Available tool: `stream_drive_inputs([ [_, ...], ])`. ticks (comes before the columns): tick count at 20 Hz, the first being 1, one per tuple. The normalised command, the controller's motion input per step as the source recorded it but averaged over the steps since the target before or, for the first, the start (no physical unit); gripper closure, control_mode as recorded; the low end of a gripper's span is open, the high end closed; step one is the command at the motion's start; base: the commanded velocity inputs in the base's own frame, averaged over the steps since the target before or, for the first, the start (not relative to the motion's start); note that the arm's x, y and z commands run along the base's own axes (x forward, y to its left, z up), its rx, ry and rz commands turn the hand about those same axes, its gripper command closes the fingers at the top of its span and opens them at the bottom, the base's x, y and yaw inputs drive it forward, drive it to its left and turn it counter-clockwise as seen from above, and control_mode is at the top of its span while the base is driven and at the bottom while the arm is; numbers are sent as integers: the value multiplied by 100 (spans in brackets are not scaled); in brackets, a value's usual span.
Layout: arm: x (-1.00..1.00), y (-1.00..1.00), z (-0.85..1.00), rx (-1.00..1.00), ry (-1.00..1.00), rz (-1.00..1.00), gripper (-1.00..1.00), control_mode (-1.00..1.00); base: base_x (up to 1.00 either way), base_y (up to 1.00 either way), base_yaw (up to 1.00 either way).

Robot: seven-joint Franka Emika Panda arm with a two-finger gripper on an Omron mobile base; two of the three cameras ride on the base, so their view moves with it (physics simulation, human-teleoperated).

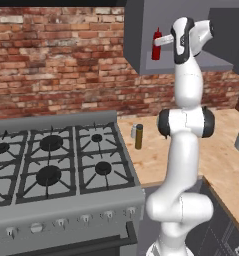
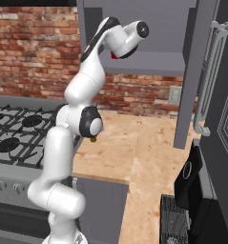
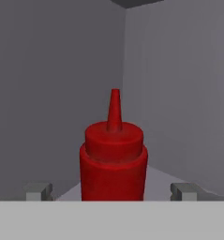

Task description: Collect the turmeric, ketchup, and shaker from the cabinet and place them next to the stove.

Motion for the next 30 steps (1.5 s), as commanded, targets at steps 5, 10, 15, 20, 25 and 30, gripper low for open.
stream_drive_inputs([
  [5, 15, 15, -7, 0, 1, 10, 100, -100, 0, 0, 0],
  [10, 0, 5, -1, -1, 1, 2, 100, -100, 0, 0, 0],
  [15, -8, 0, 0, 0, 0, 0, 100, -100, 0, 0, 0],
  [20, -39, -6, -3, 0, -2, 0, 100, -100, 0, 0, 0],
  [25, -62, -22, -9, 1, -3, 0, 100, -100, 0, 0, 0],
  [30, -79, -22, -17, 2, -4, 0, 100, -100, 0, 0, 0],
])
